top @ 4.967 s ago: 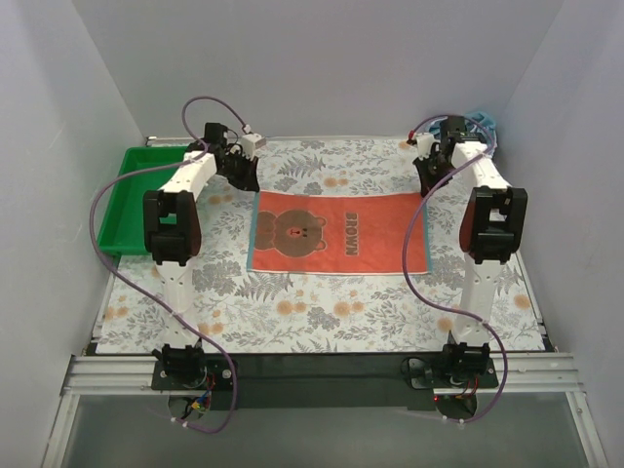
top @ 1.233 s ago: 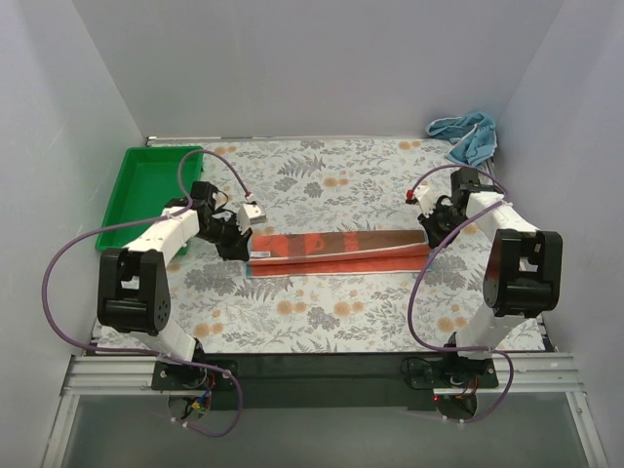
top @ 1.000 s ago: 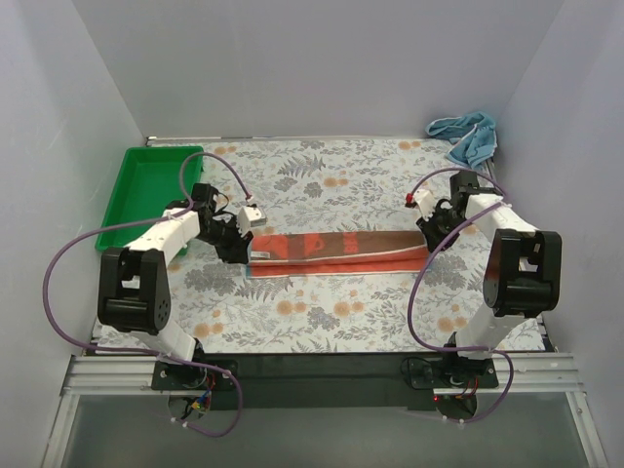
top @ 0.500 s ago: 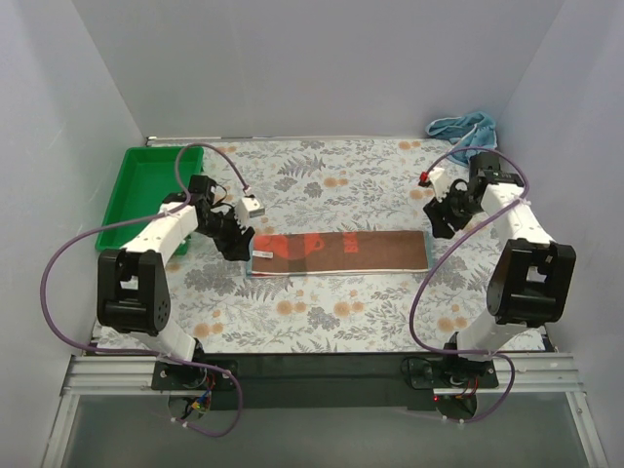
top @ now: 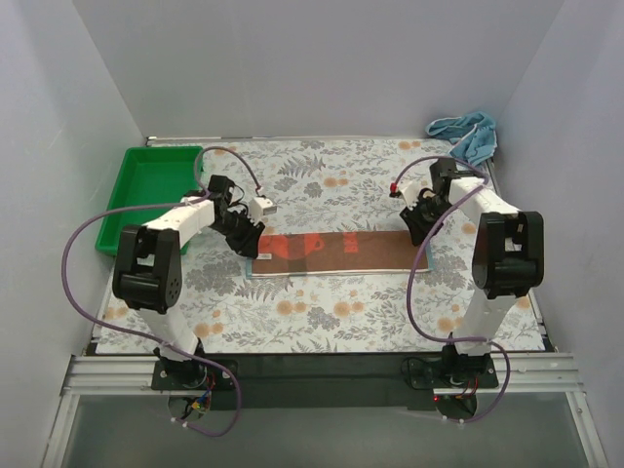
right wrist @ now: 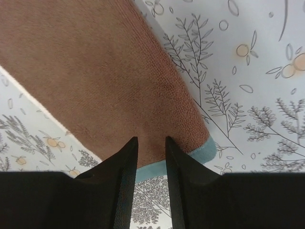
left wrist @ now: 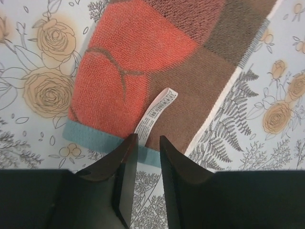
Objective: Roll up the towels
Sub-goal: Fold the towel
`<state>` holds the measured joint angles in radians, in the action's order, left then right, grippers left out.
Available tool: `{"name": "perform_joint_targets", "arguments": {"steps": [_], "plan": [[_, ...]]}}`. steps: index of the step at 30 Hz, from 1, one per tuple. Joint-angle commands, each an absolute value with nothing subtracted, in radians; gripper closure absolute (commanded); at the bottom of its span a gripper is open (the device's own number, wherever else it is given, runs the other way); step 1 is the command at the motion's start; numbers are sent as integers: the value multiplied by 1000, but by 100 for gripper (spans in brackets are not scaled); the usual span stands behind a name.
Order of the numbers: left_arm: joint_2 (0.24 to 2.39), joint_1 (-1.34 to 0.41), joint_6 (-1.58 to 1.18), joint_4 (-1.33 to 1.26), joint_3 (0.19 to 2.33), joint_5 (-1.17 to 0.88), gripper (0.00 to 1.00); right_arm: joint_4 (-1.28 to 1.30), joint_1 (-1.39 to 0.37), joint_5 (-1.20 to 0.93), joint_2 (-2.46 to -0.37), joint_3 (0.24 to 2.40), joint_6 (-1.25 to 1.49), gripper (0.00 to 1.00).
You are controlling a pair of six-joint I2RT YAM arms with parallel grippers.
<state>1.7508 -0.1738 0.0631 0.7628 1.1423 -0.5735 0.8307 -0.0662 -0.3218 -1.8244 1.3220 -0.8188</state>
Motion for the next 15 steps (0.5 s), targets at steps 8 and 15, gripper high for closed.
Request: {"name": "perform_joint_targets", "arguments": {"steps": [8,15], "plan": [[1960,-183,-83,698,1288,-410,84,801,-64,-196,-1818,1132,-801,72],[2051,-183,-117,744,1457,-465,85,753,-28,-152,-1874,1201,-710,73]]}}
